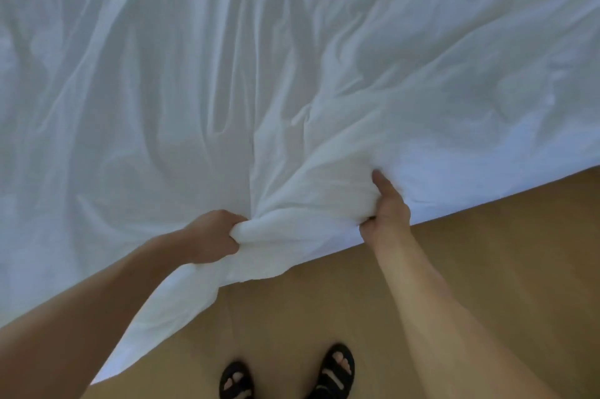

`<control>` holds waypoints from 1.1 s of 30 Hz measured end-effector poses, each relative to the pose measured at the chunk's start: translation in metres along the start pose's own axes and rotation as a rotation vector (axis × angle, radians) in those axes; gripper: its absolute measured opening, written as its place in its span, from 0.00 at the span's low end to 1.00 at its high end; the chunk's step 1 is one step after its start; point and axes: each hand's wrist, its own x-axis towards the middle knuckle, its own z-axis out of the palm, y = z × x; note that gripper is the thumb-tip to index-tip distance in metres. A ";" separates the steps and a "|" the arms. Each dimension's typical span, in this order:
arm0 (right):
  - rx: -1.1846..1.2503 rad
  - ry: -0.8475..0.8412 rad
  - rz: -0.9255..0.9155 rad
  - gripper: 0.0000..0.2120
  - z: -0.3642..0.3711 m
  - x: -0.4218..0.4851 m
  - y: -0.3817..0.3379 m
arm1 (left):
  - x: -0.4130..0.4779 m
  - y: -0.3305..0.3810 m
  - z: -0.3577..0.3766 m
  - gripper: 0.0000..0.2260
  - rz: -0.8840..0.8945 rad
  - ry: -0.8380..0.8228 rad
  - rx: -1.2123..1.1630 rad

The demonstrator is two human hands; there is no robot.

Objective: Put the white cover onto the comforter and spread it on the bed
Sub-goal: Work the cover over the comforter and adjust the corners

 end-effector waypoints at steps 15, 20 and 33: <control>-0.673 0.385 0.030 0.18 -0.073 -0.005 0.025 | 0.012 0.020 0.027 0.25 -0.033 -0.486 0.325; -0.472 0.413 0.069 0.33 -0.108 0.013 -0.001 | 0.040 0.083 -0.012 0.29 0.011 0.137 0.147; -0.931 0.376 -0.498 0.29 -0.135 0.132 -0.169 | 0.183 0.268 -0.005 0.25 -0.184 0.436 0.116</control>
